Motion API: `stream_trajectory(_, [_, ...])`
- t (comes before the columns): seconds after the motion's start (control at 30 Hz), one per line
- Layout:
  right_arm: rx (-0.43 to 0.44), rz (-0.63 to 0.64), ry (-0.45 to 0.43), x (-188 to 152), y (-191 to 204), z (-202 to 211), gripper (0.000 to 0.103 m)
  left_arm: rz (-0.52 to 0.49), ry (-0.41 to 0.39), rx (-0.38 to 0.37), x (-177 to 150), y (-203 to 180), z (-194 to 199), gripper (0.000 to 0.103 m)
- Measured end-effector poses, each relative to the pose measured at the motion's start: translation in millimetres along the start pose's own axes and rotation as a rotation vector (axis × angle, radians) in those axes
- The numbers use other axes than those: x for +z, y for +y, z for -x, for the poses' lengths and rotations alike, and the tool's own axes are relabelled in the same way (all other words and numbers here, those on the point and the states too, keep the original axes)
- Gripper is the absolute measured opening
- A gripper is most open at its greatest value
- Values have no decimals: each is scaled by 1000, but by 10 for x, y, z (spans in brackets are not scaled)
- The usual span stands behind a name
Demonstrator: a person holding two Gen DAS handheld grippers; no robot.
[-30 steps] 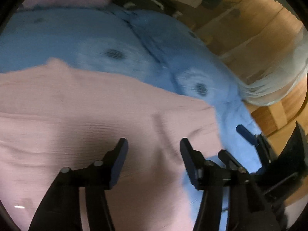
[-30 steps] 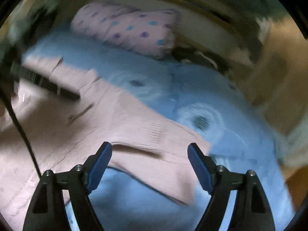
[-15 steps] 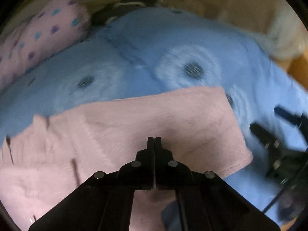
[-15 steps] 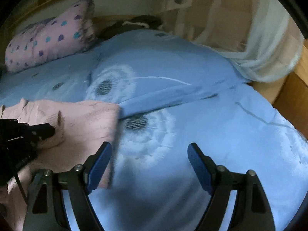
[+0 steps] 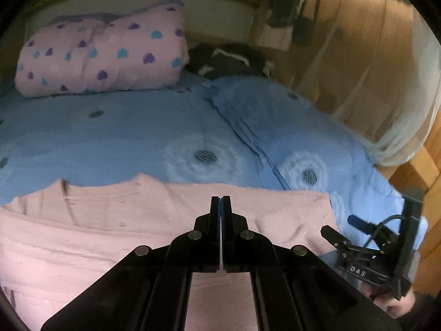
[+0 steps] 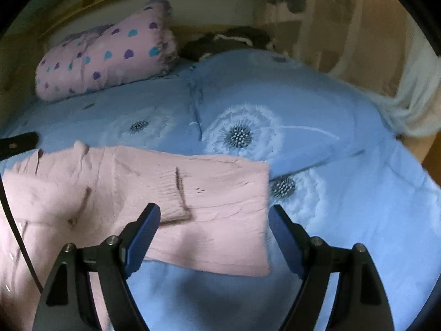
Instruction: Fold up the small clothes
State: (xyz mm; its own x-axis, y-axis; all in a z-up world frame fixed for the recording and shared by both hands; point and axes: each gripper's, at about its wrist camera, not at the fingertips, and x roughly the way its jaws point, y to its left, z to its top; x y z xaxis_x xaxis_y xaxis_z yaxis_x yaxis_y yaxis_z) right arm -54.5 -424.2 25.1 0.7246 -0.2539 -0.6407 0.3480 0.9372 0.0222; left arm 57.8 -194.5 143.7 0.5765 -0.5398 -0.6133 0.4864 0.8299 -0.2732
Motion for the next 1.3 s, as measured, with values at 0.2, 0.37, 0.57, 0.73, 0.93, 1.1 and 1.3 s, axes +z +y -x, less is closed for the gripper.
stream_trajectory(0.2, [29, -13, 6, 56, 427, 35, 84, 92, -16, 33, -40, 711, 310, 0])
stream_trajectory(0.37, [45, 63, -2, 92, 875, 148, 84, 148, -22, 50, -203, 1176, 482, 0])
stream_trajectory(0.57, [63, 112, 28, 50, 1353, 316, 84, 230, -12, 45, -339, 1571, 558, 0])
stream_trajectory(0.73, [94, 147, 75, -131, 1609, 235, 84, 236, -17, 63, -404, 1776, 633, 0])
stream_trajectory(0.93, [90, 176, 101, -117, 1738, 15, 84, 279, -26, 81, -457, 2053, 766, 0])
stream_trajectory(1.1, [80, 127, 117, -59, 1704, -109, 84, 362, -48, 58, -481, 2385, 895, 0])
stream_trajectory(1.3, [67, 135, 115, -39, 1693, -166, 84, 432, -47, 62, -507, 2646, 952, 0])
